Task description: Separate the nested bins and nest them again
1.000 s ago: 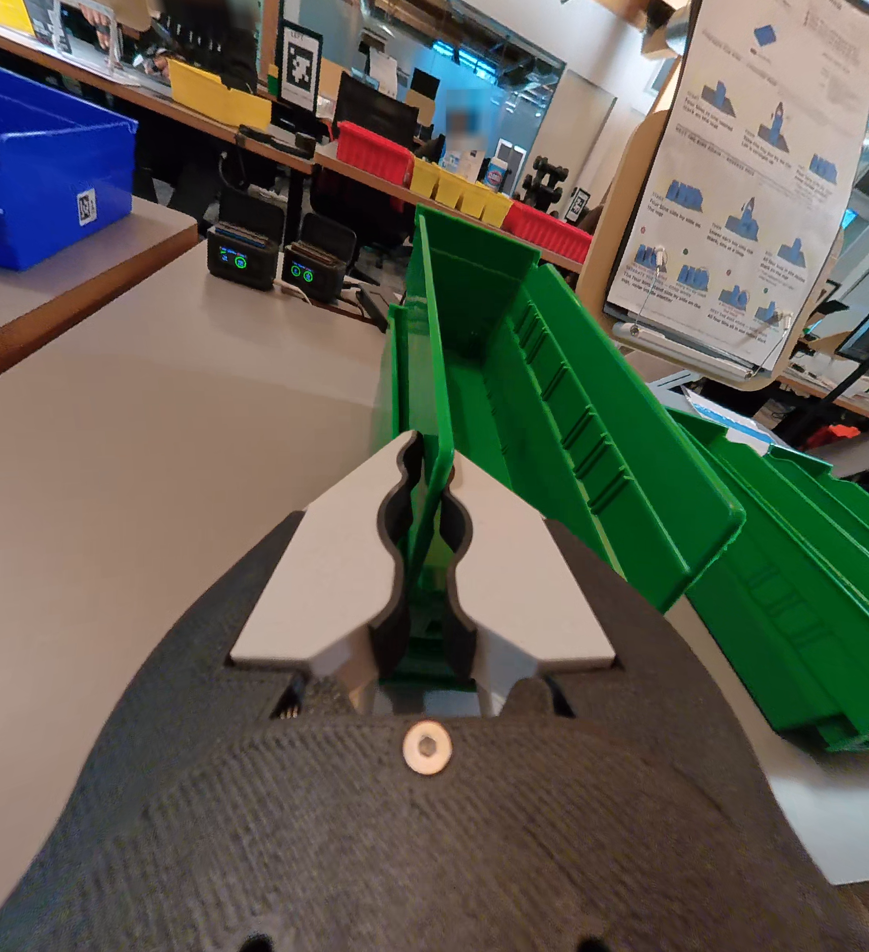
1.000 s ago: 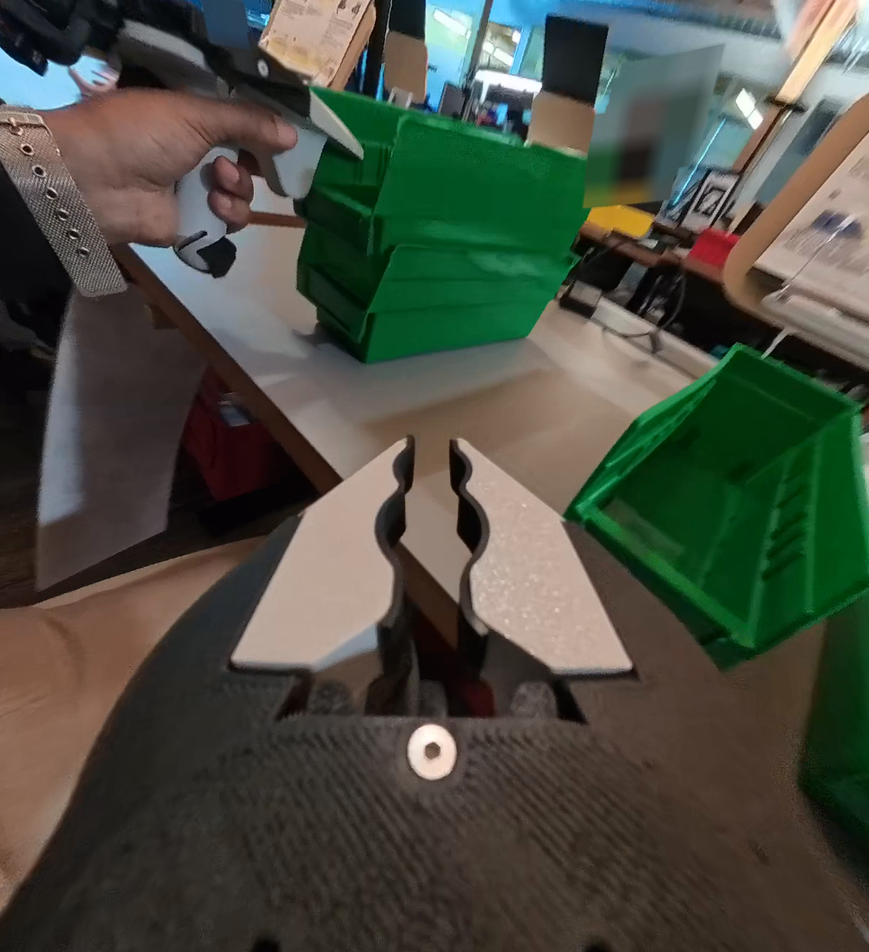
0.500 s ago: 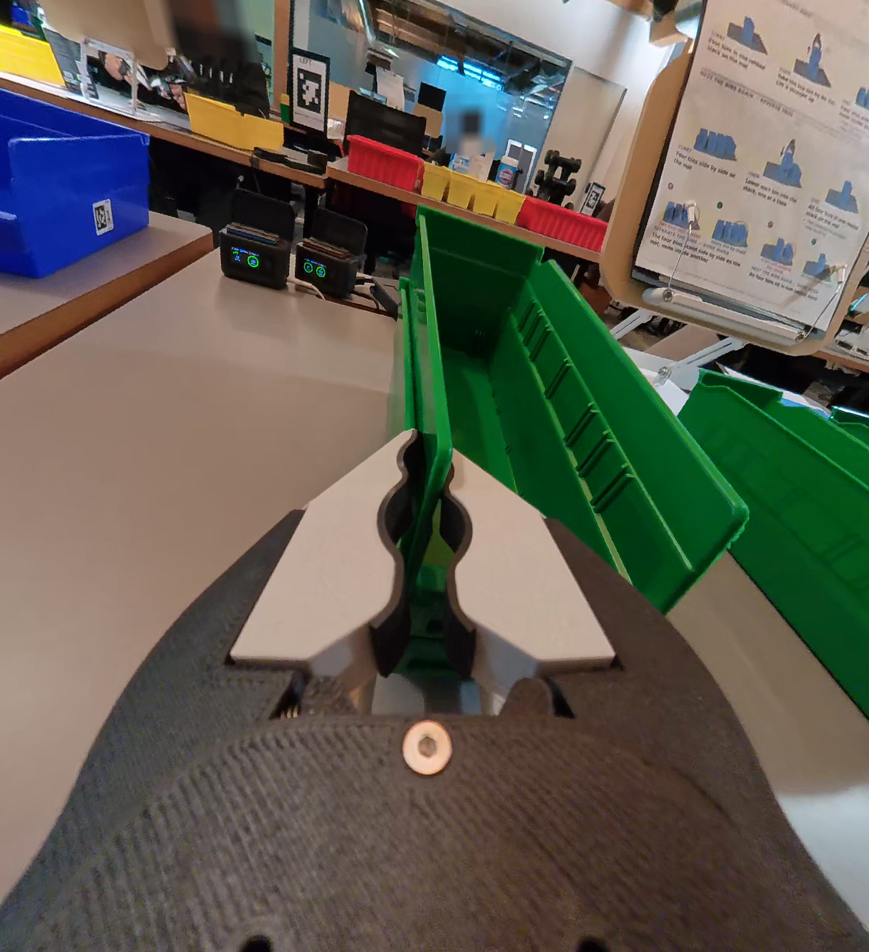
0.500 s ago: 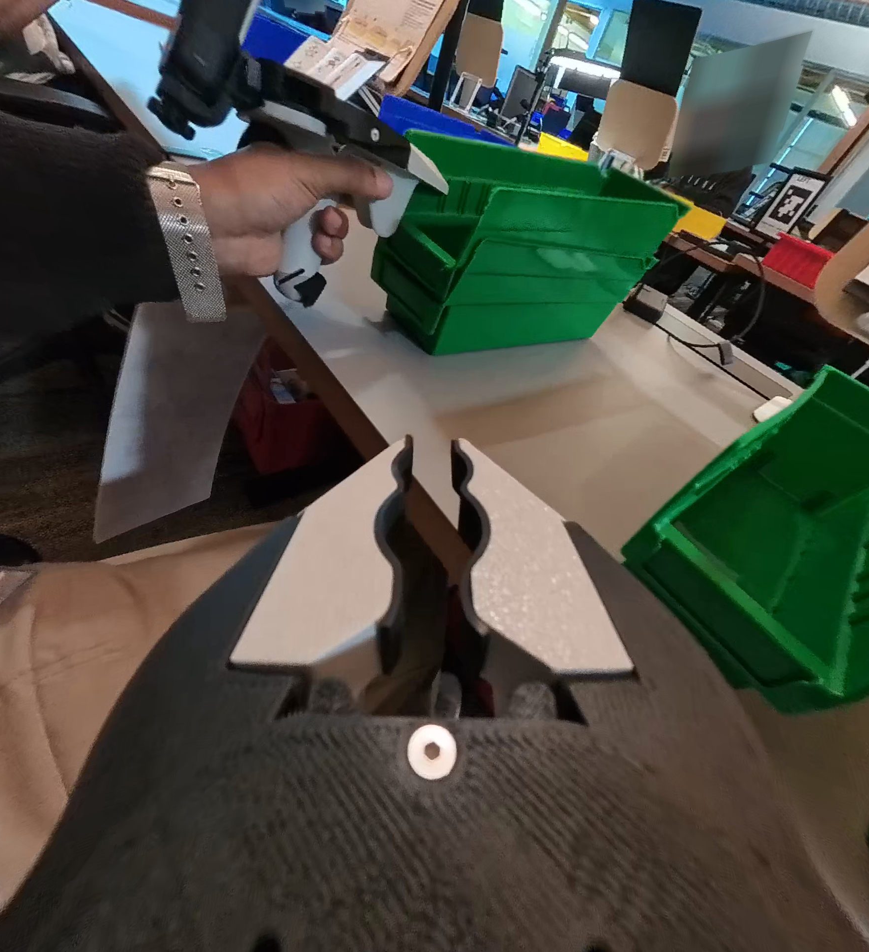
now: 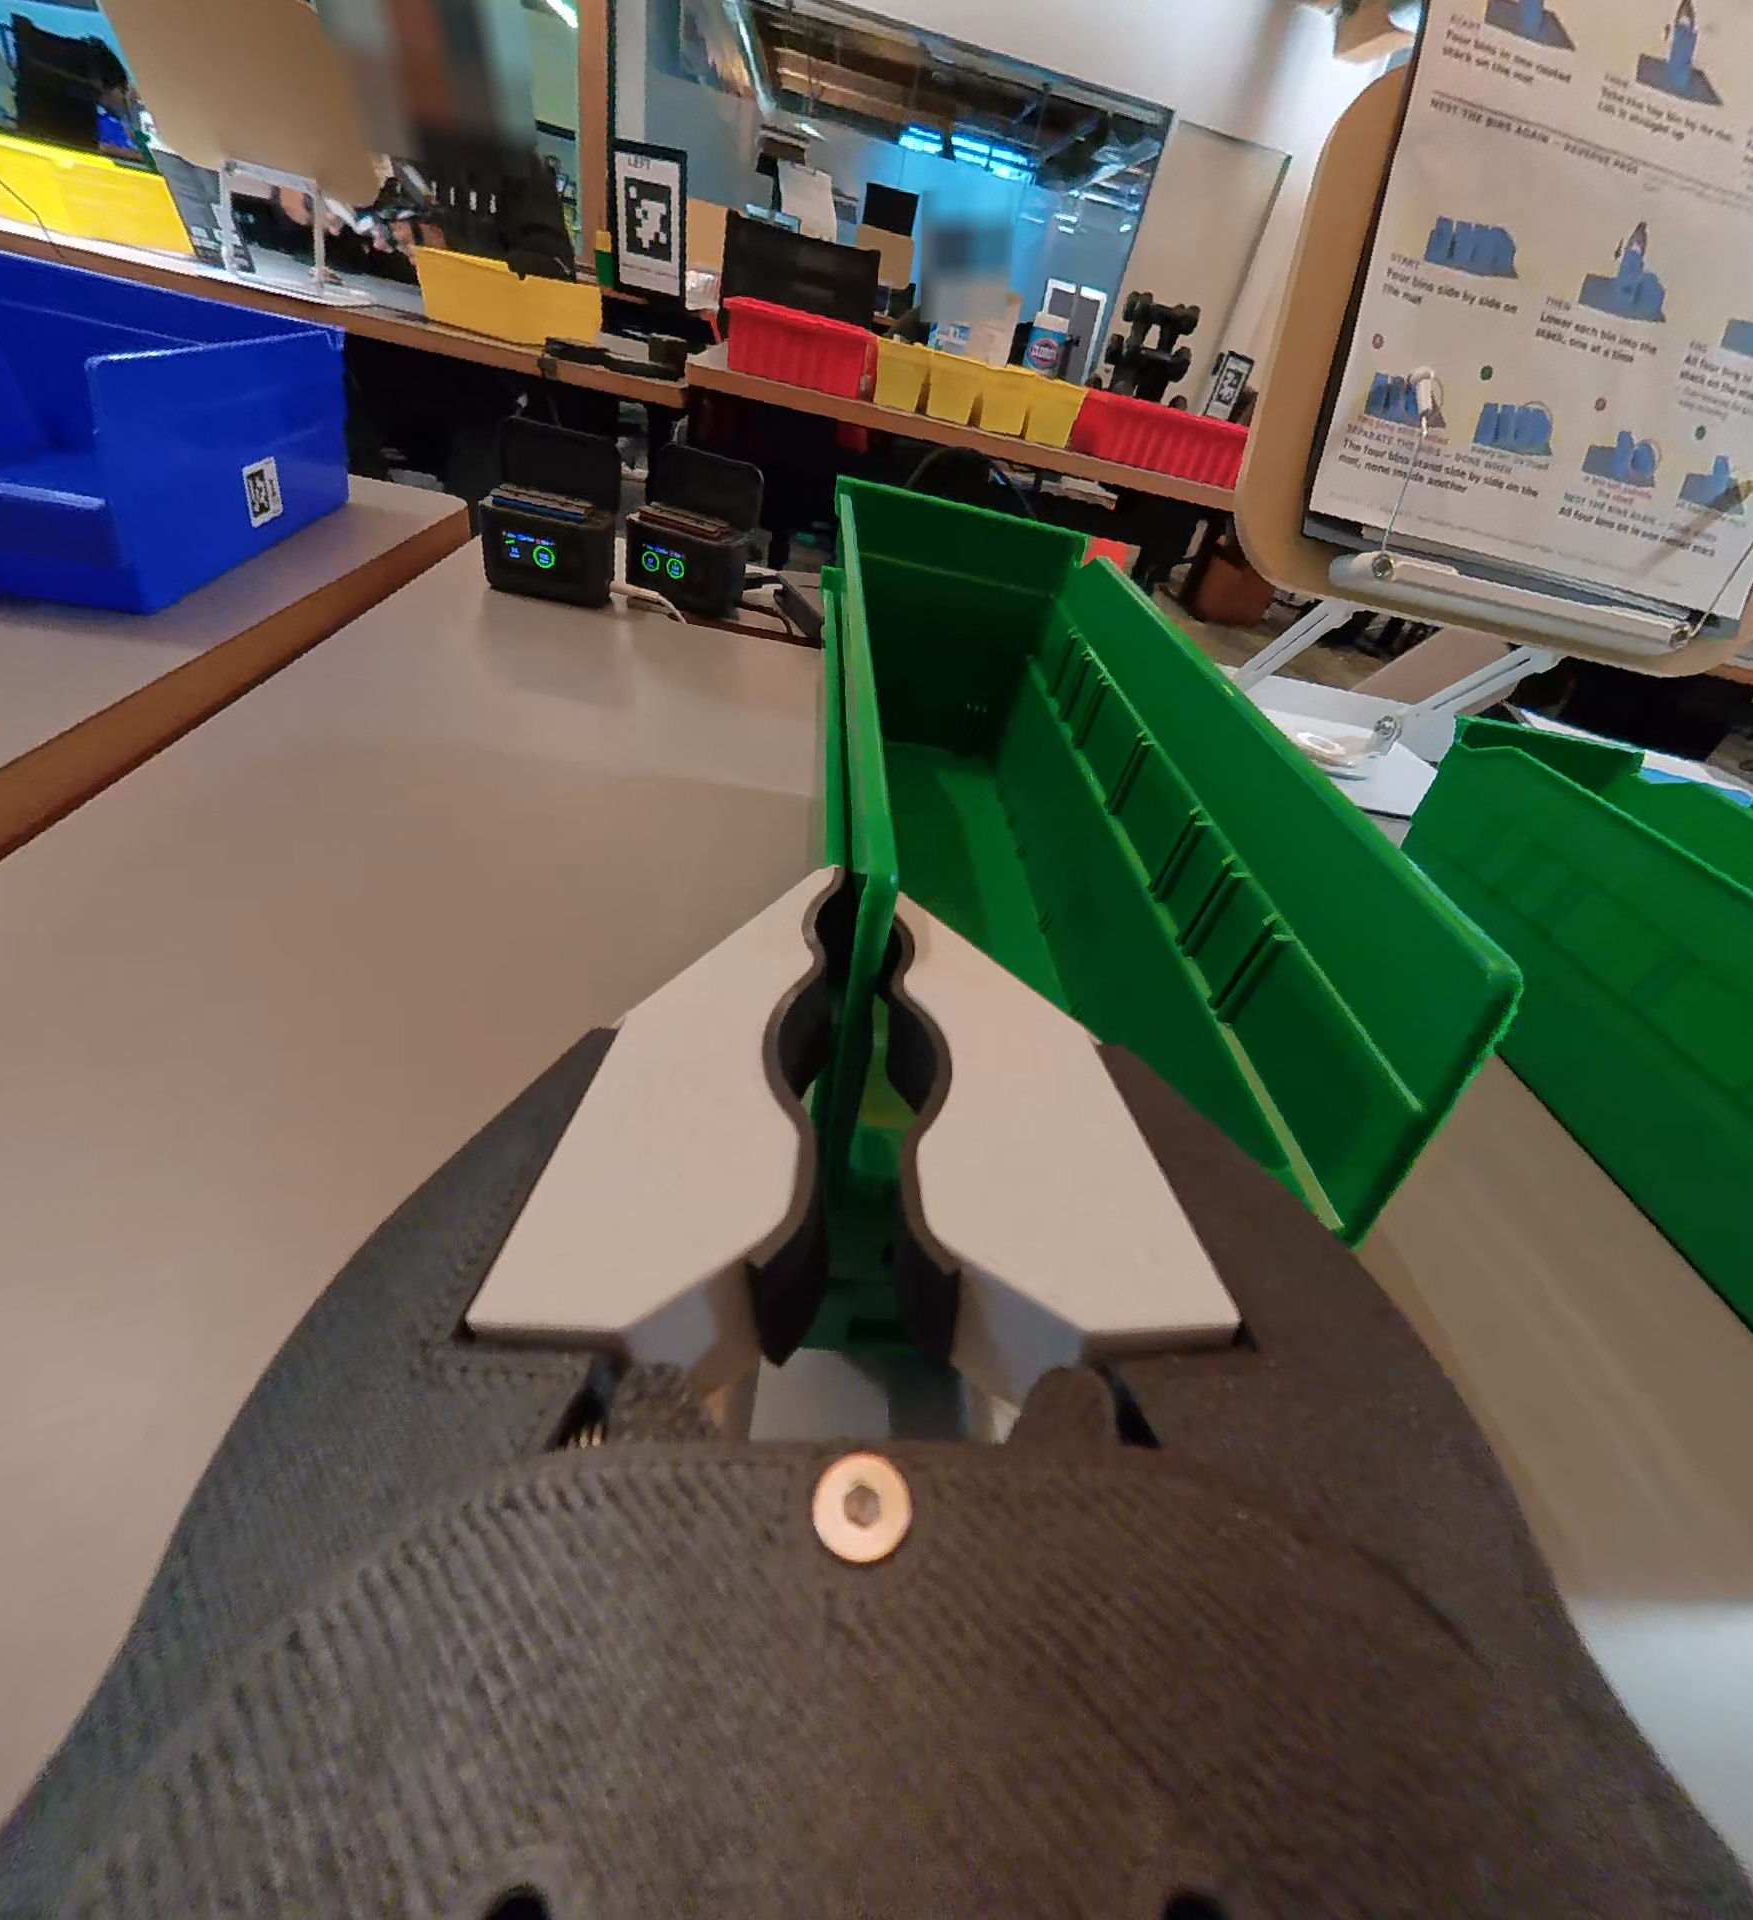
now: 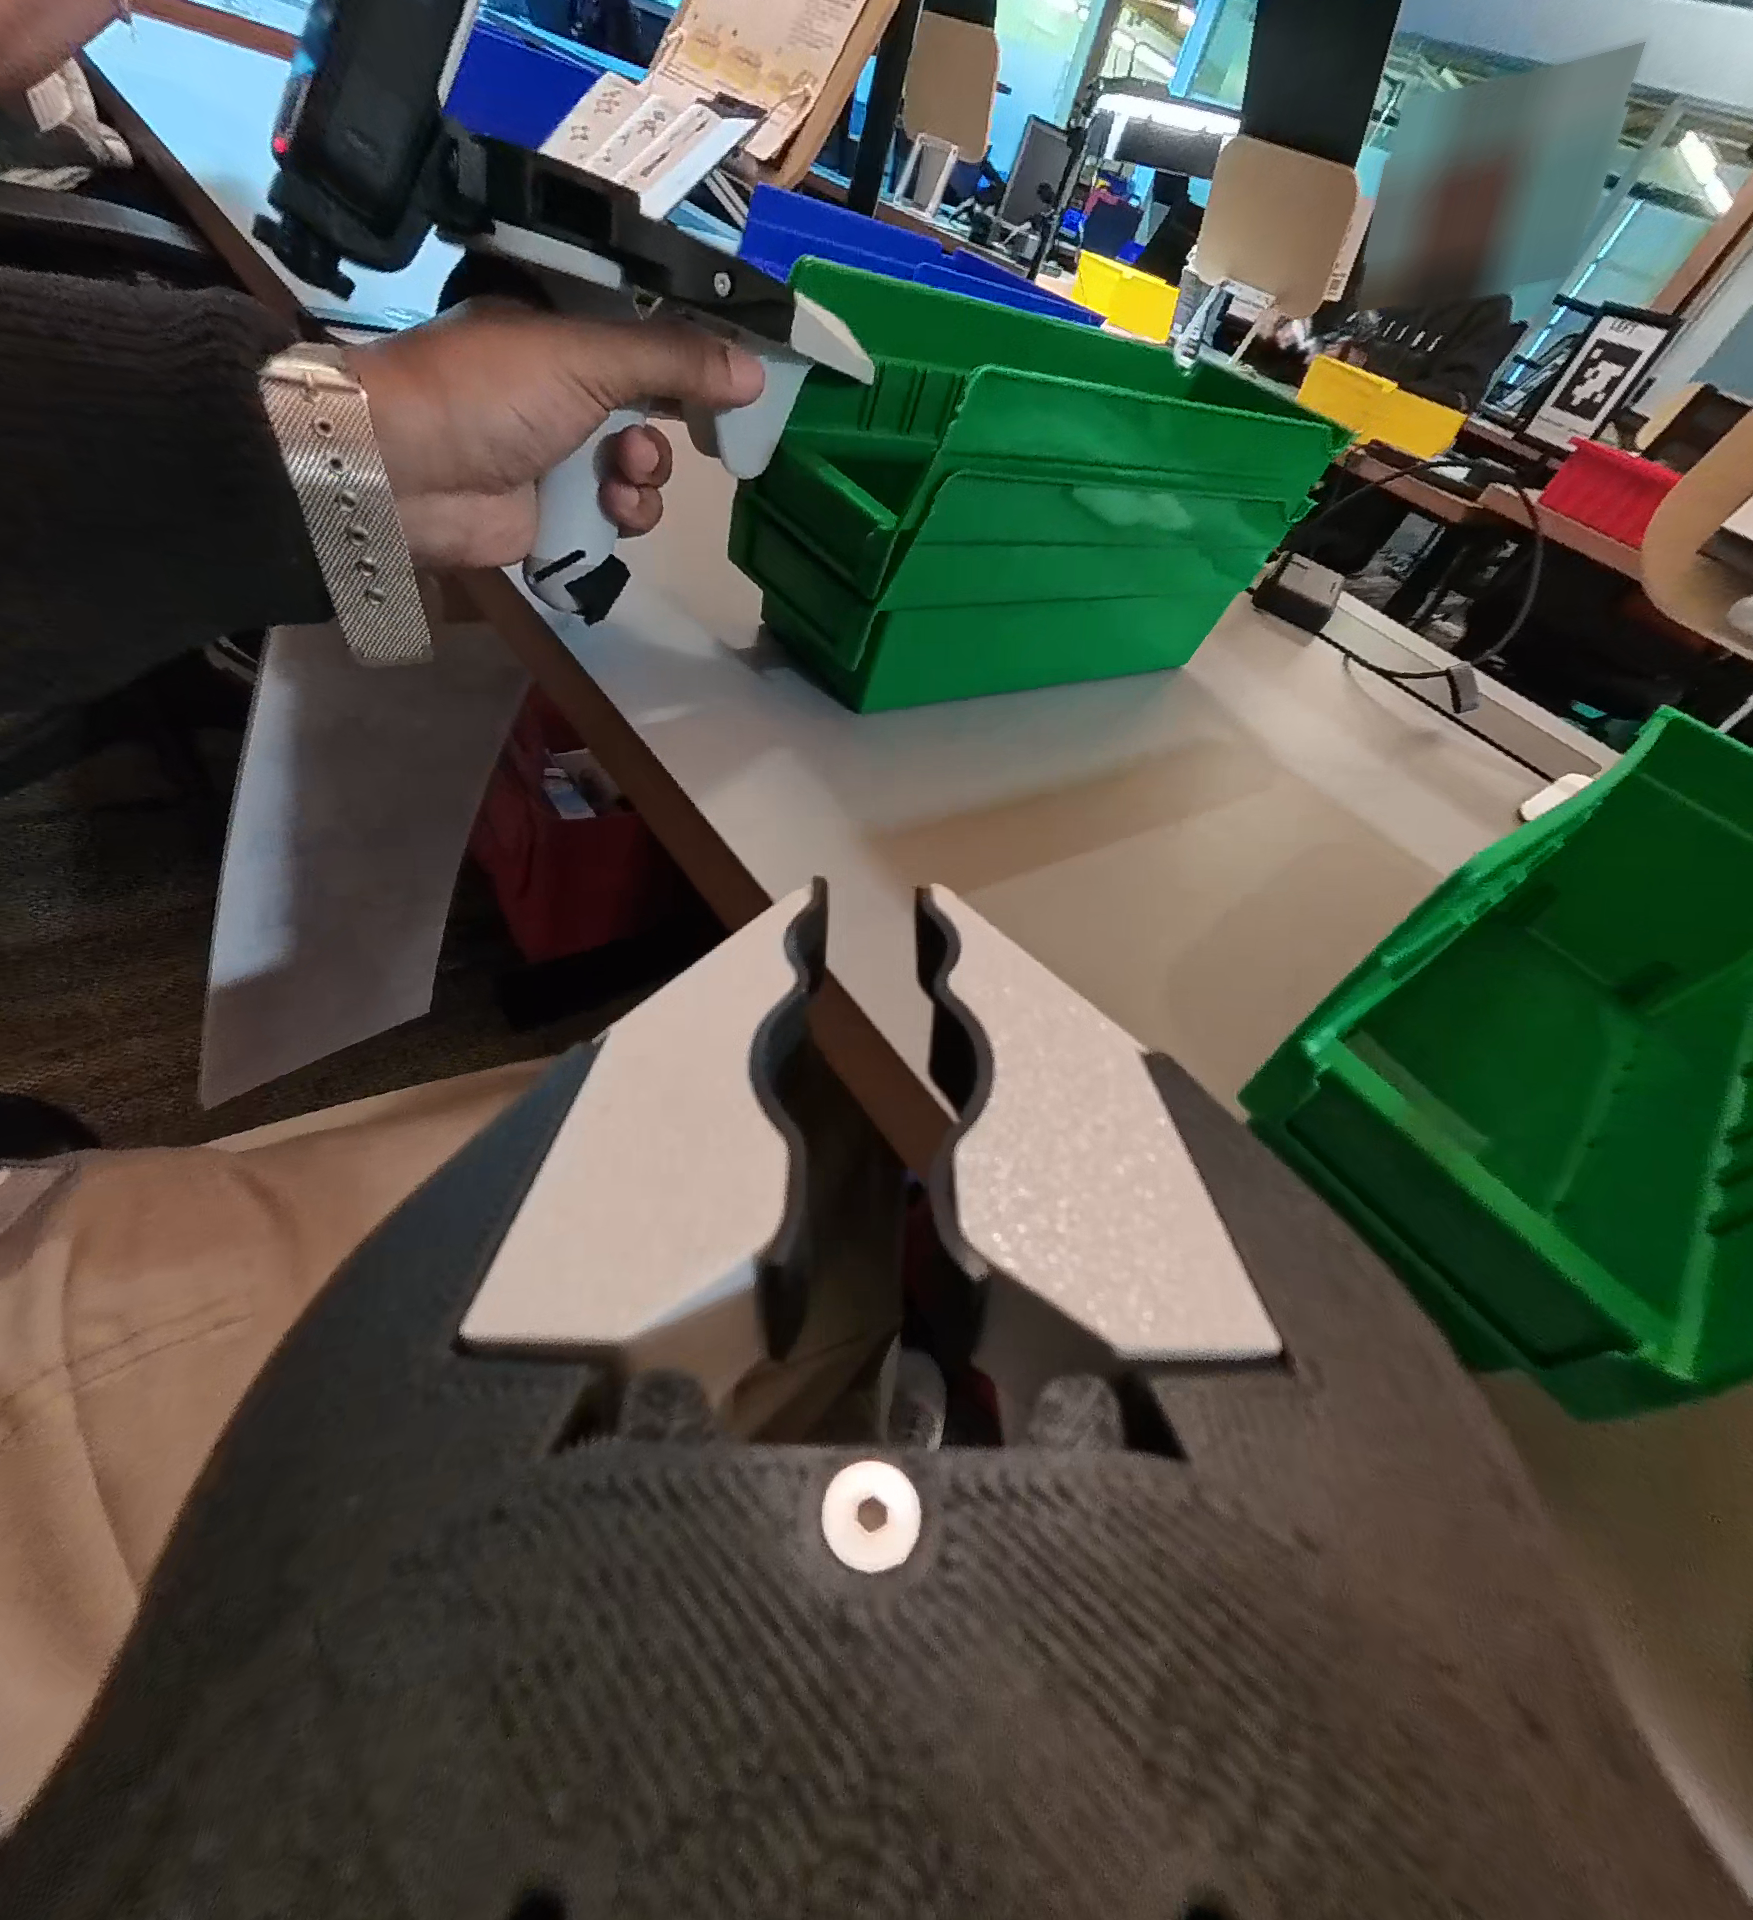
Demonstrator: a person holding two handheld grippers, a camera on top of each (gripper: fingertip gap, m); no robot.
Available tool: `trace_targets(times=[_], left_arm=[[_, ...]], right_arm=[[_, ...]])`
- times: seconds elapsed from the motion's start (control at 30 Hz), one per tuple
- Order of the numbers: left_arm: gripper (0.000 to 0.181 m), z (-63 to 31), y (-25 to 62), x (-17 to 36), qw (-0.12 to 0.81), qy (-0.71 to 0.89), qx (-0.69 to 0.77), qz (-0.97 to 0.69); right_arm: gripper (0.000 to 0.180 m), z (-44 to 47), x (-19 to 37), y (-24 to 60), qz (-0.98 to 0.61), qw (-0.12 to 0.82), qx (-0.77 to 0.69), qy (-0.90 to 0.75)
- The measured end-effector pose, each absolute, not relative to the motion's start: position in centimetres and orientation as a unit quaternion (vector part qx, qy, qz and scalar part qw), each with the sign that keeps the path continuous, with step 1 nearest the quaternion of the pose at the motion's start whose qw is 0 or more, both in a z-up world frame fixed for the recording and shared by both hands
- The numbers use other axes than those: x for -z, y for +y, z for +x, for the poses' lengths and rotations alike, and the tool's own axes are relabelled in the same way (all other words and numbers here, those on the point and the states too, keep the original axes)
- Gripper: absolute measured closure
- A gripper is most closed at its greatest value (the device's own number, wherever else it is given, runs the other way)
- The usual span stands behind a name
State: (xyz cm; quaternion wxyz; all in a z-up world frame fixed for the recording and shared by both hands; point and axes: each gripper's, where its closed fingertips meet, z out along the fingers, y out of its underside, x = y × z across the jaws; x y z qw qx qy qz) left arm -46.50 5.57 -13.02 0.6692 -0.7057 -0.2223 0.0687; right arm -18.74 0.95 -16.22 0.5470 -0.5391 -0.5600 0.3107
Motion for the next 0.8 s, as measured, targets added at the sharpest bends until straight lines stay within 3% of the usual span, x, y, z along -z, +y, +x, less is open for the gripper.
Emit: trace_targets(times=[0.2,0.43,0.6,0.8], left_arm=[[0.181,-46.4,4.8,13.0,0.662,-0.254,-0.072,-0.701],[0.181,-45.7,3.9,13.0,0.664,-0.266,-0.1,-0.692],[0.181,-45.6,3.8,13.0,0.676,-0.258,-0.085,-0.685],[0.18,-45.6,3.8,13.0,0.68,-0.249,-0.088,-0.683]], right_arm=[[0.16,-17.1,13.0,3.9,-0.538,0.597,-0.316,-0.505],[0.141,-7.3,6.7,15.9,-0.58,0.707,-0.262,-0.31],[0.128,1.8,8.1,24.0,-0.628,0.732,-0.134,-0.228],[0.102,3.4,13.9,27.4,-0.737,0.63,-0.139,-0.201]])
